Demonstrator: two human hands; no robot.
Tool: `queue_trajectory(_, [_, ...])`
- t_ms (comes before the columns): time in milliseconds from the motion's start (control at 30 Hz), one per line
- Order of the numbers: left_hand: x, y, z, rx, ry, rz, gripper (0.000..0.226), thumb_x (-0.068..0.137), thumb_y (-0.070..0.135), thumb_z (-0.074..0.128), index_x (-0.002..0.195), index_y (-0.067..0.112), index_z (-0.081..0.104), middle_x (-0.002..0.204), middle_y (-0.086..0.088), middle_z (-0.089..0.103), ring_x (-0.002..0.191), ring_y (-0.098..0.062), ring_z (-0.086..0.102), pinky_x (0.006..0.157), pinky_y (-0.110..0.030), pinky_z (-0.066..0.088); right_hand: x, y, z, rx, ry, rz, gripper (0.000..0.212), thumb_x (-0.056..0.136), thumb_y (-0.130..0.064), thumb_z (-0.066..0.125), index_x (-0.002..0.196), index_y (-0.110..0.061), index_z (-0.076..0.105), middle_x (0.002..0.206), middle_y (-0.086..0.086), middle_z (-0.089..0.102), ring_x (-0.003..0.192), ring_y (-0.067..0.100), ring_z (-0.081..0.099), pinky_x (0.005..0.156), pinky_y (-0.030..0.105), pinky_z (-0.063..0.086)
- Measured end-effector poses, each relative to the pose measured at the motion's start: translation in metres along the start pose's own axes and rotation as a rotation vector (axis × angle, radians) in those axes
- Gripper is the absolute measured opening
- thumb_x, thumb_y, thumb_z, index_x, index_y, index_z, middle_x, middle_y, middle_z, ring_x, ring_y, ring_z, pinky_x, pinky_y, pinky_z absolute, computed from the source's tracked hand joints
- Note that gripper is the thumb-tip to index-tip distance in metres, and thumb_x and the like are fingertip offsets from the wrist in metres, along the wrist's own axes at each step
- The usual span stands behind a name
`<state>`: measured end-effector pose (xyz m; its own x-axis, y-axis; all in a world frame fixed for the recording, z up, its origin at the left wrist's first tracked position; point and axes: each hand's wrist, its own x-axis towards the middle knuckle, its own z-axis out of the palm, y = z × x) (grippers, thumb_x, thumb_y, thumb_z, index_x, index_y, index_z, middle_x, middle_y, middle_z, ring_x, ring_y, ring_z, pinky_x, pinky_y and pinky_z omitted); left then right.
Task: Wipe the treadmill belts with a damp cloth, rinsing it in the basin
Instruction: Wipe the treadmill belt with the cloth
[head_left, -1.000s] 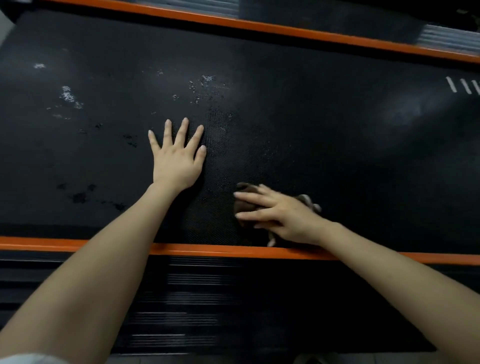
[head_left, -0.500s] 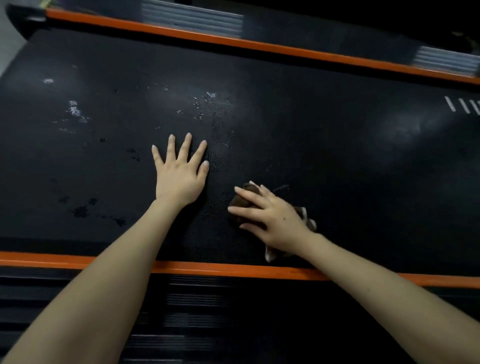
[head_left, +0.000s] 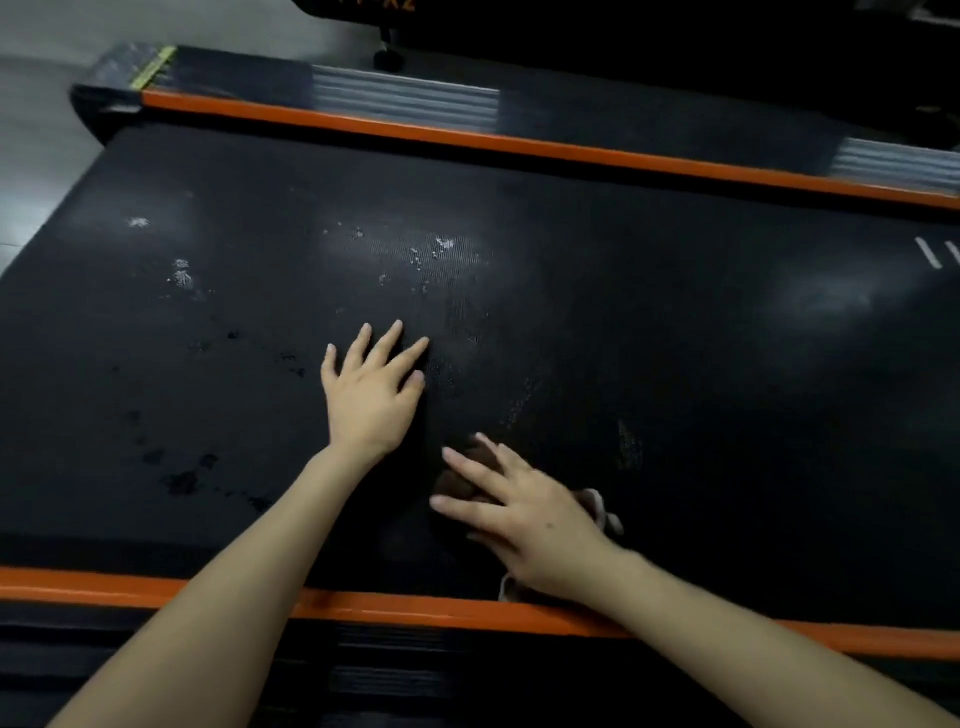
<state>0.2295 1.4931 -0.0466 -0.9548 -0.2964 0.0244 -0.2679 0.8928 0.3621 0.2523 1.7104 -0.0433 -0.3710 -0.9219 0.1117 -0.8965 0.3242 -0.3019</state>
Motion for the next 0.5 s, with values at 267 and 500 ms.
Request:
queue_trajectory(267, [0.045,-0.020,-0.021,0.142,0.004,-0.077,0.047,0.100,0.039,0.034,0.147,0.032,0.031,0.159,0.000,0.014,0.146,-0.033,0.006,0.115,-0.051,0.000,0.085,0.146,-0.034,-0.033,0.273,0.780,0.041,0.098,-0.026,0.044,0.139,-0.028,0.043,0.155,0.003,0.023,0.142,0.040,0.010,0.112,0.052,0.025])
queue_trajectory(500, [0.067,-0.025,0.000,0.203,-0.027,-0.039,0.052,0.100,0.046,0.020,0.151,0.034,0.016,0.160,0.004,0.008,0.146,-0.030,-0.004,0.113,-0.059,-0.007,0.074,0.076,-0.002,-0.119,0.180,0.175,0.041,0.082,-0.026,0.054,0.121,-0.016,0.062,0.138,0.017,0.048,0.123,0.049,0.044,0.100,0.052,0.036])
